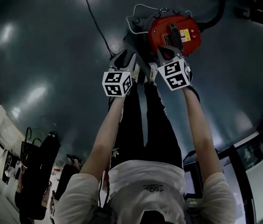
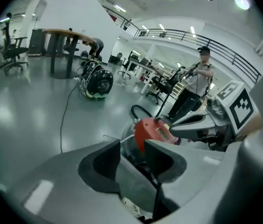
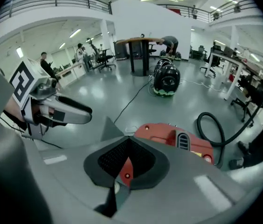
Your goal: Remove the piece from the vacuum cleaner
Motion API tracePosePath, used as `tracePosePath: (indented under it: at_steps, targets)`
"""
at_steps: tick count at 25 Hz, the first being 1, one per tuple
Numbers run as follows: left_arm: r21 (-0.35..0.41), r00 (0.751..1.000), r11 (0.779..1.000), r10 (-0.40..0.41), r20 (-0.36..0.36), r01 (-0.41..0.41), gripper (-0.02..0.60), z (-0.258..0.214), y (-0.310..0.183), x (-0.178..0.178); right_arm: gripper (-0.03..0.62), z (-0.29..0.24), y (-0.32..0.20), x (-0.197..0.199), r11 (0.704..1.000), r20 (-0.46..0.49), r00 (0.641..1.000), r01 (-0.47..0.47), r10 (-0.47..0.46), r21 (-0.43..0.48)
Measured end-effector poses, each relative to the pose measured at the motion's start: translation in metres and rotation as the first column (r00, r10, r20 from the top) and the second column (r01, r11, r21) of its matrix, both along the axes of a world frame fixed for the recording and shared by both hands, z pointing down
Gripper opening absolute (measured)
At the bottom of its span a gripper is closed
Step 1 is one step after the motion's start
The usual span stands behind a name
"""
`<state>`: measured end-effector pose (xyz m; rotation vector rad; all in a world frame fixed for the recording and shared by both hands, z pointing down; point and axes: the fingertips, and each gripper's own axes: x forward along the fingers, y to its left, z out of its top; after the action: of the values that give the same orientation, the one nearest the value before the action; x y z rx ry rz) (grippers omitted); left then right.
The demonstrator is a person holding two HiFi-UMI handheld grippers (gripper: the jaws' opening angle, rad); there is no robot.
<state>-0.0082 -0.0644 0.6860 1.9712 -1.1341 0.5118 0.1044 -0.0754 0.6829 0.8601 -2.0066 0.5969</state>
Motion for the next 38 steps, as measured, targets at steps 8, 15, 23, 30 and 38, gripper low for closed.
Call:
tracePosePath:
  at_steps: [8,15,23,30,38]
  targets:
    - [-0.131,0.998,0.990,-0.059,-0.012,0.057,0.182,0.062,0.007,-0.003,0.026,0.061,0.008,0.018,0.997,-0.172,0.983,0.055,-0.065,-0.063]
    - [-0.231,0.990,0.963,-0.142,-0.001,0.138,0.236,0.083,-0.003,0.006,0.026,0.064,0.007,0.018,0.993,-0.152,0.988,-0.051,0.034,-0.109]
    - [-0.291,0.982,0.938,-0.174,0.069,0.187,0.244,0.106,0.000,0.007,0.025,0.062,0.006,0.017,0.996,-0.127,0.991,-0.047,0.037,-0.076]
    - [-0.289,0.993,0.956,-0.017,0.115,0.050,0.008,0.111,0.008,0.015,0.025,0.060,0.006,0.017,0.998,-0.121,0.991,-0.055,0.050,-0.039]
    - [-0.254,0.983,0.967,0.026,0.180,0.021,0.006,0.112,0.022,-0.008,0.025,0.057,0.007,0.016,0.999,-0.100,0.995,-0.030,0.027,-0.037]
